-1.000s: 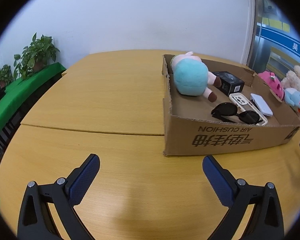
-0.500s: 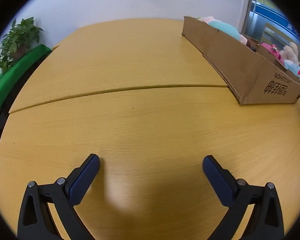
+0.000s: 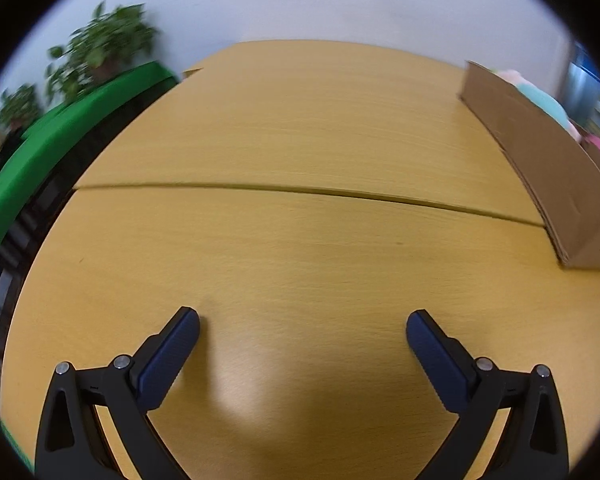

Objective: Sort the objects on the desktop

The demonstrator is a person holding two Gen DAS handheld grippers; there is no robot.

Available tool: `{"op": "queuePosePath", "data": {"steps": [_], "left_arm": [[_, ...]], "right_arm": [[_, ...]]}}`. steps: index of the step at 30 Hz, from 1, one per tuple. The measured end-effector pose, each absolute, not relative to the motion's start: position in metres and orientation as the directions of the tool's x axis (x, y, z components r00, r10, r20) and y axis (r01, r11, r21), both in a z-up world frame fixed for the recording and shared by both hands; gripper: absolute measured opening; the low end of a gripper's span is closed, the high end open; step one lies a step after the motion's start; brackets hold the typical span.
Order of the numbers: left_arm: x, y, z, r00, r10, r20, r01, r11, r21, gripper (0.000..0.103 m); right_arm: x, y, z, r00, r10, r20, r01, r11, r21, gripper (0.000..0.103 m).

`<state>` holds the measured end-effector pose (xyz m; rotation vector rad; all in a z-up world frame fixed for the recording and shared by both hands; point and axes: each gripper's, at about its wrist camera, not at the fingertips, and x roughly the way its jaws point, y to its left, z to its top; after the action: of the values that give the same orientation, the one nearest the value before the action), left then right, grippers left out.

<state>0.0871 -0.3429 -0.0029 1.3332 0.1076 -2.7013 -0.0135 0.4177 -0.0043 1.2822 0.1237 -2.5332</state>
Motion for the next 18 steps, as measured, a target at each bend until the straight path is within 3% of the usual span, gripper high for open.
{"op": "queuePosePath", "data": {"steps": [7,13,18], "left_arm": [[0.096,-0.372,0.0,-0.586,-0.15,-0.796,0.258,-0.966,-0.008,0.103],[0.055,-0.353,0.005,-0.572,-0.173,-0.802,0.29,-0.957,-0.001,0.103],[0.036,-0.347,0.005,-0.568,-0.165,-0.806,0.284,-0.959,-0.005,0.103]], "right_arm": [[-0.019,0.432,-0.007,-0.541,-0.22,-0.812,0.361,-0.933,0.013,0.103],[-0.044,0.486,-0.005,-0.58,-0.042,-0.813,0.058,-0.998,0.01,0.103],[-0.044,0.487,-0.005,-0.582,-0.007,-0.813,0.001,-1.0,0.008,0.103]]}}
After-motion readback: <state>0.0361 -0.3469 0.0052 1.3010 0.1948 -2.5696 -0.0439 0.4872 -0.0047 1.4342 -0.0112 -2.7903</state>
